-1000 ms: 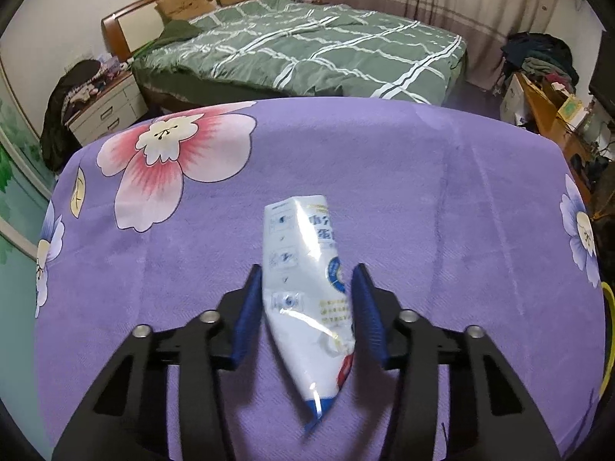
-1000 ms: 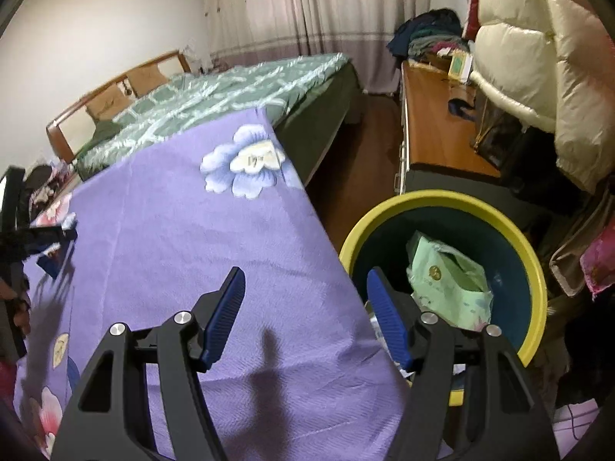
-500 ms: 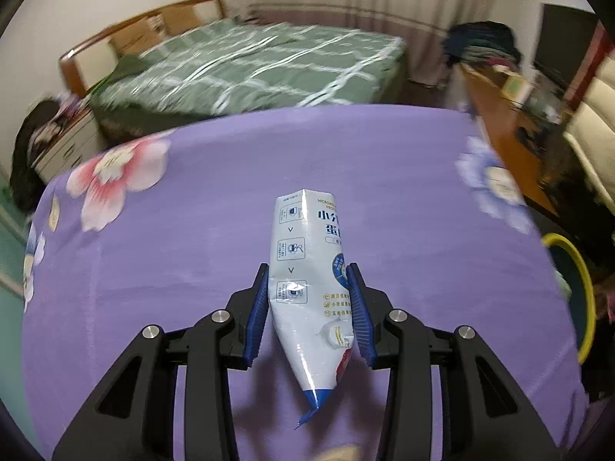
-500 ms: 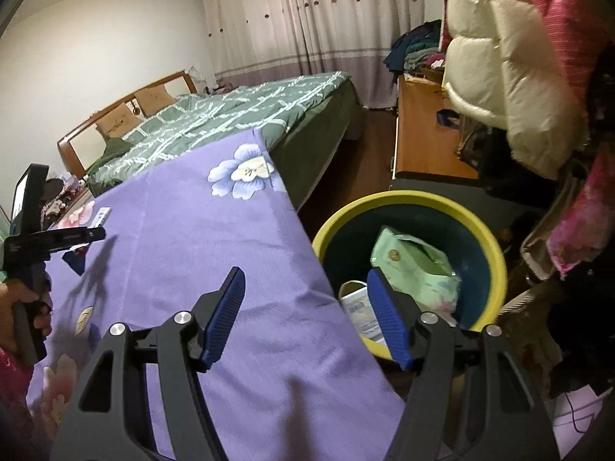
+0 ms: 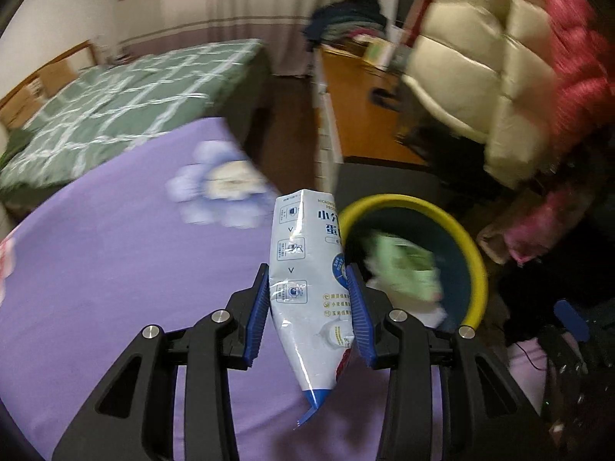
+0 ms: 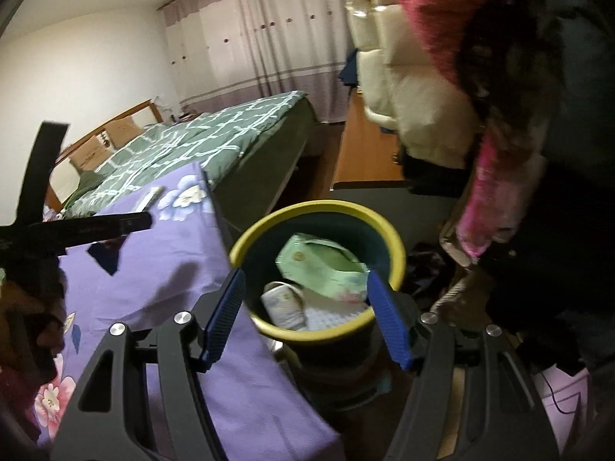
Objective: Collect trash
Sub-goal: 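Carry the squeeze pouch over the bin and open the left tool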
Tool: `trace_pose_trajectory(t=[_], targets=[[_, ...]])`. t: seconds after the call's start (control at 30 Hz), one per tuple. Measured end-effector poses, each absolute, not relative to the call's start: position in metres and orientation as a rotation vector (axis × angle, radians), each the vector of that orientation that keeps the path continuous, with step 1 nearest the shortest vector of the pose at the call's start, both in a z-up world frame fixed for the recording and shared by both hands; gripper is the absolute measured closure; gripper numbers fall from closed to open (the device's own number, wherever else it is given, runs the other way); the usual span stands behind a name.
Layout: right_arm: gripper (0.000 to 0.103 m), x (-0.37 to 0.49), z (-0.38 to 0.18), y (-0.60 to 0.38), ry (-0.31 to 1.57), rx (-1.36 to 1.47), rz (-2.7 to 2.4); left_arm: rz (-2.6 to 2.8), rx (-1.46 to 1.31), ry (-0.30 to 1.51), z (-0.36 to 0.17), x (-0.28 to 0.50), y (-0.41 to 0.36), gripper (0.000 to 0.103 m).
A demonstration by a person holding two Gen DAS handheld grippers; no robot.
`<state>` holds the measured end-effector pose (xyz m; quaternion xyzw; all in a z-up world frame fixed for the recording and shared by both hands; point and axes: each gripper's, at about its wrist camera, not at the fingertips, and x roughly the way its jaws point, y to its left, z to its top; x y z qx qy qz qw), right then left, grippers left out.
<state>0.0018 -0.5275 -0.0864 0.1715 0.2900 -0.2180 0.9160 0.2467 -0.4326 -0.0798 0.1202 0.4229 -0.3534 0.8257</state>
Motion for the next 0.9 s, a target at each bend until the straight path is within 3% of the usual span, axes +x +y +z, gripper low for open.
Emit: trace_pose_trajectory(t=[0.23,0.5,0.63,0.9], targets=[[0.039,-0.020,-0.089,-0.554,0.580,0.388,-0.491,-0.868,0.339,0.936,-0.104,0.219,-0.523,0.064],[0.036,-0.030,-0.094,-0.570,0.574,0.419,-0.521,-0.878,0.376,0.984,-0.136,0.219,-0.566,0.060],[0.036,-0.030,-0.094,-0.567,0.577,0.414,-0.515,-0.854,0.365,0.949,-0.134,0.222,-0.562,0.031],[0.032,-0.021,-0.087,-0.541,0.599,0.361,-0.451,-0.793,0.314,0.803,-0.084,0.211,-0.484,0.006]])
